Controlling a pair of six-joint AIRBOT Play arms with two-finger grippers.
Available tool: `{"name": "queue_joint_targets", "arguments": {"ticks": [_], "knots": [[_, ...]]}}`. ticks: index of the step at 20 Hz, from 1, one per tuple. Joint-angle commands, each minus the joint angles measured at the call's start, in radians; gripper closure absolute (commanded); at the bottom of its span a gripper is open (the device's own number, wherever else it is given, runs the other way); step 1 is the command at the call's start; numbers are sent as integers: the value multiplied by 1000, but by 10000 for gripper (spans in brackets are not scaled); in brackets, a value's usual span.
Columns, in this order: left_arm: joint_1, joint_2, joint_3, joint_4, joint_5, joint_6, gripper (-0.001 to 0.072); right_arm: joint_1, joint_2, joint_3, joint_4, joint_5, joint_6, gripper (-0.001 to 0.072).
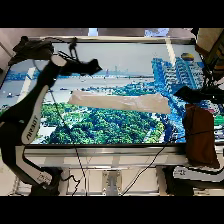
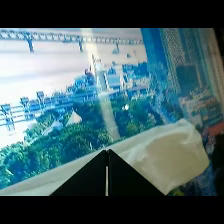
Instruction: Fold the shirts.
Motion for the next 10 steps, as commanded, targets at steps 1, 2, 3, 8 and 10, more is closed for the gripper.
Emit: {"name": "queue_joint_targets", "arguments": {"ticks": [1, 2, 3, 8, 10], "knots": [[-169, -101, 27, 190, -5, -116, 696, -28, -1, -95, -11, -1, -14, 159], [-204, -146, 49, 213, -18, -138, 696, -29, -4, -122, -11, -19, -19, 142], [-230, -190, 77, 227, -38, -156, 696, -29, -8, -146, -10, -34, -27, 124], [-289, -385, 283, 248, -106, -235, 696, -32, -77, -167, 28, -77, -70, 115], [-290, -428, 341, 270, -131, -275, 696, -32, -119, -167, 141, -90, -136, 115]]}}
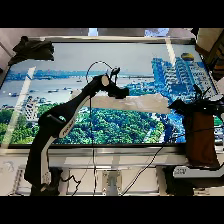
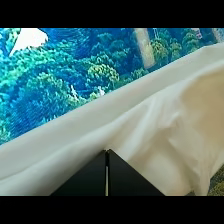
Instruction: Fold the shirts.
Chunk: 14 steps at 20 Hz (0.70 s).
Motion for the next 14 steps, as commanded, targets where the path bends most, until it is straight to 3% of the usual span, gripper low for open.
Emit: {"name": "queue_joint_targets", "arguments": {"ticks": [1, 4, 11, 14], "knots": [[-22, -89, 97, 44, -48, -77, 696, -1, -70, -9, 172, -27, -103, 115], [-22, -95, 97, 89, -77, -77, 696, -1, -142, -3, 307, -43, -174, 115], [-21, -99, 97, 187, -86, -133, 697, 0, -206, 47, 352, -75, -195, 129], [-22, -102, 97, 187, -106, -133, 696, 0, -216, 61, 403, -48, -195, 395]]}}
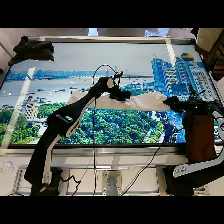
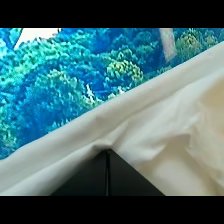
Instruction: Fold the shirts.
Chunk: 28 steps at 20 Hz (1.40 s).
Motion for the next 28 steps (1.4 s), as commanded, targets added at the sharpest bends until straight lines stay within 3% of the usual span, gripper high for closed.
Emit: {"name": "queue_joint_targets", "arguments": {"ticks": [1, 3, 4, 8, 12, 16, 18, 23, 28], "knots": [[0, -5, 1, 27, -32, -10, 697, 1, -13, 15, 80, 42, -6, 514], [0, -5, 1, 24, -32, -10, 696, 1, -13, 15, 104, 91, -29, 649], [0, -5, 1, 19, -37, -10, 696, 1, -13, 21, 105, 132, -54, 681], [18, 7, 31, 23, -9, -10, 695, 1, 18, 96, 132, 309, -57, 683], [96, 158, 35, 25, 110, 31, 693, 18, 134, 197, 138, 361, -2, 685], [229, 369, 35, 52, 76, 93, 691, 149, 206, 346, 141, 377, 58, 686], [298, 482, 35, 84, 54, 145, 691, 269, 206, 438, 133, 334, 97, 687], [463, 694, 34, 351, -93, 152, 692, 595, 177, 519, 20, 135, 172, 689], [588, 724, 3, 369, -203, 176, 691, 875, -73, 668, 47, -14, 182, 690]]}}
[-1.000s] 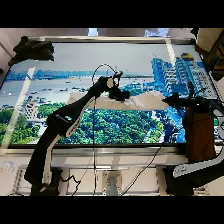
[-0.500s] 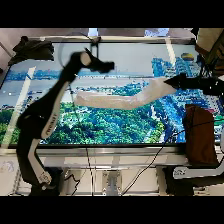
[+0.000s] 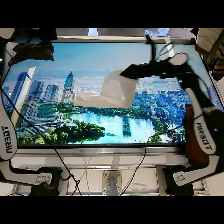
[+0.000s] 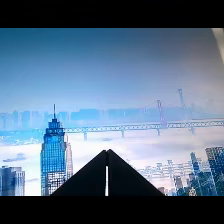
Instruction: Fold the shirts.
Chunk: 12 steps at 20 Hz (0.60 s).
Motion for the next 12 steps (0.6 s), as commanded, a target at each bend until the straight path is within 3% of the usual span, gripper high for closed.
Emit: {"name": "queue_joint_targets", "arguments": {"ticks": [1, 3, 7, 8, 9, 10, 12], "knots": [[82, 28, -45, 46, -85, 29, 691, 194, -196, 149, 23, -160, 14, 690], [100, 27, -88, 46, -108, 47, 691, 247, -343, 277, 89, -219, 44, 690], [103, 26, -116, 46, -85, 77, 692, 288, -528, 403, 330, -102, 7, 677], [103, 26, -116, 46, -74, 77, 691, 289, -527, 403, 332, -101, -18, 612], [103, 26, -116, 46, -66, 76, 691, 284, -520, 406, 342, -100, -18, 466], [103, 26, -116, 46, -68, 77, 692, 271, -511, 414, 341, -76, -19, 397], [103, 25, -116, 45, -75, 76, 691, 224, -470, 420, 311, 7, -25, 387]]}}
